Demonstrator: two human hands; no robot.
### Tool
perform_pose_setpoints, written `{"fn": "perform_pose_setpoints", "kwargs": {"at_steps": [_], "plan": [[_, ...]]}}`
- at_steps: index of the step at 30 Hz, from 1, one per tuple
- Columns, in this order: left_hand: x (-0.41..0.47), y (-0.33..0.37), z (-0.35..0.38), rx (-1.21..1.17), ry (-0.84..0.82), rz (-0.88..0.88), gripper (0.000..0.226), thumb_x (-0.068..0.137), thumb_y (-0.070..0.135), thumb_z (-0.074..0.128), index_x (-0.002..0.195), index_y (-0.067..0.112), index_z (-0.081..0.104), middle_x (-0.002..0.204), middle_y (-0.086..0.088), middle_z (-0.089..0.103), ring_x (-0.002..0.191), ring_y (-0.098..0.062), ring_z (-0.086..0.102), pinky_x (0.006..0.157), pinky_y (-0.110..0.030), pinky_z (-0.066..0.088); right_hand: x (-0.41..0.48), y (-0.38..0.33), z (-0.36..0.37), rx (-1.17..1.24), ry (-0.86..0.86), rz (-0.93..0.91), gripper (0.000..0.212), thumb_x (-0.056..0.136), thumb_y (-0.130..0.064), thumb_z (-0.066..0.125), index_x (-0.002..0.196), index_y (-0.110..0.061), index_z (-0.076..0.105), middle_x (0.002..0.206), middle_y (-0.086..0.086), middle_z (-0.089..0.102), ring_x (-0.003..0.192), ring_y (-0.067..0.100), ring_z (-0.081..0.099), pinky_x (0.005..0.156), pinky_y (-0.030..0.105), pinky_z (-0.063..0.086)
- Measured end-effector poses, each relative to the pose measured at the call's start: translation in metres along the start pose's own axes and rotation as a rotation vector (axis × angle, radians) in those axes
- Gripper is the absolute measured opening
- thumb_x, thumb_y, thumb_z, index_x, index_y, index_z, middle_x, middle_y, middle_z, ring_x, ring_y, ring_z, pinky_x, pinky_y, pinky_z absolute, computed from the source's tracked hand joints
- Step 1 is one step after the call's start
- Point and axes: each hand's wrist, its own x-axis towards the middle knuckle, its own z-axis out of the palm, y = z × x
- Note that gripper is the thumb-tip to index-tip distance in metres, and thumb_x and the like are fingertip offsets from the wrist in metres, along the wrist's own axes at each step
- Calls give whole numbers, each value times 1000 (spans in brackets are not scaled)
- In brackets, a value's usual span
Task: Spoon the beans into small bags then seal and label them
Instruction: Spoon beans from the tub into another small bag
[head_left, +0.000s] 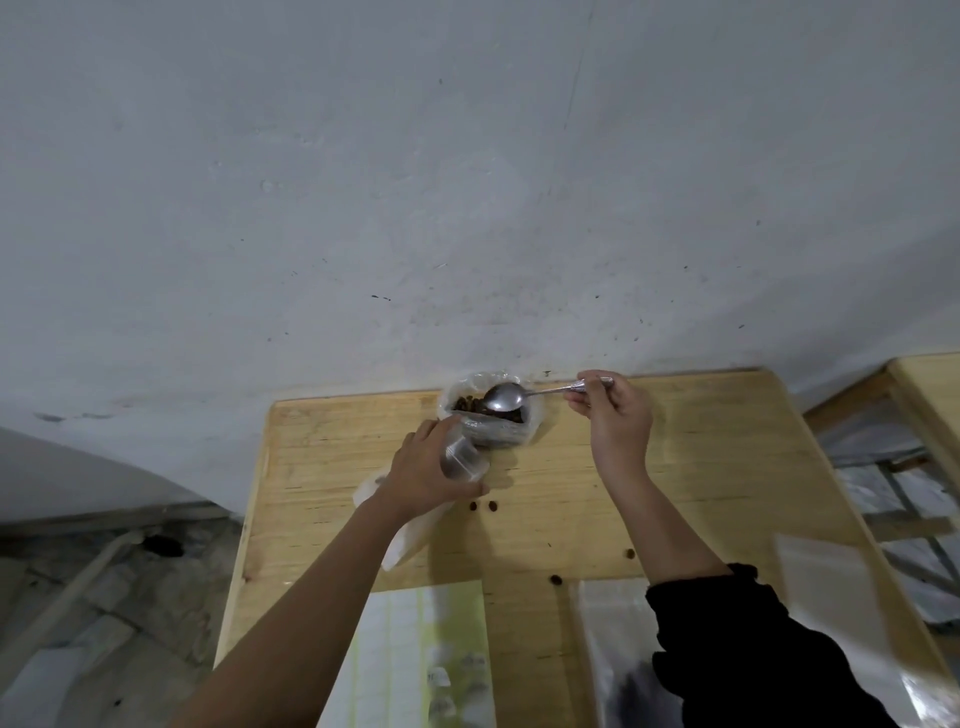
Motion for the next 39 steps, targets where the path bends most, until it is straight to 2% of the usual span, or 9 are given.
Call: {"fn": "perform_pose_setpoints", "kwargs": {"at_steps": [6, 10, 15, 18, 20, 27, 31, 34, 39], "plan": [[-1, -1, -2, -12, -26, -23, 113, 49, 75, 64, 144, 27, 25, 139, 5, 36, 125, -19, 36, 104, -39, 34, 1, 23, 12, -57, -14, 72, 14, 92, -10, 56, 97, -4, 67, 85, 10, 68, 78, 17, 68, 77, 23, 57], [-1, -4, -2, 0, -45, -19, 112, 52, 72, 67, 145, 26, 24, 144, 5, 33, 129, -19, 33, 106, -38, 32, -5, 33, 23, -66, -23, 226, 13, 93, -5, 53, 88, -5, 64, 82, 12, 68, 80, 23, 69, 79, 30, 56], [1, -4, -1, 31, -41, -10, 107, 57, 63, 73, 145, 25, 25, 142, 4, 35, 127, -19, 35, 104, -37, 33, -5, 30, 31, 5, 24, 365, 19, 91, -3, 53, 75, -6, 63, 76, 11, 67, 76, 26, 69, 74, 28, 57], [2, -4, -2, 31, -34, -19, 110, 52, 70, 66, 144, 26, 26, 141, 4, 36, 126, -19, 36, 103, -36, 34, 2, 25, 28, 18, 93, 375, 14, 91, -3, 52, 81, -2, 62, 73, 9, 65, 71, 21, 68, 69, 23, 57], [2, -4, -1, 27, -35, -19, 108, 56, 65, 72, 144, 25, 26, 142, 4, 35, 127, -20, 35, 104, -36, 33, 6, 21, 23, 53, 134, 378, 10, 90, -3, 53, 86, 0, 62, 73, 10, 64, 70, 21, 67, 64, 20, 57], [4, -1, -3, 29, -13, -32, 101, 63, 54, 79, 144, 26, 26, 143, 2, 34, 127, -23, 35, 105, -42, 34, 11, 1, 7, 70, 224, 259, 14, 87, -4, 54, 75, -4, 60, 68, 9, 61, 60, 19, 63, 58, 23, 54], [2, 5, -5, 41, -22, -44, 105, 58, 61, 76, 144, 26, 27, 141, 1, 35, 126, -24, 36, 104, -42, 34, 0, -5, 2, -2, 116, 152, 22, 89, -4, 53, 70, -9, 64, 67, 9, 61, 61, 20, 63, 59, 24, 55], [-1, 9, -7, 40, -25, -51, 115, 44, 76, 60, 143, 27, 29, 139, 2, 36, 125, -23, 37, 104, -41, 34, -10, -5, 4, -60, -24, 117, 25, 89, -2, 53, 70, -12, 67, 63, 5, 64, 60, 21, 63, 60, 25, 56], [-7, 11, -8, 21, -11, -36, 110, 50, 71, 69, 142, 27, 30, 139, 2, 37, 125, -23, 38, 103, -41, 35, -16, -6, 7, -85, -31, 46, 24, 90, -3, 53, 73, -11, 67, 60, 4, 64, 55, 12, 64, 59, 23, 56]]}}
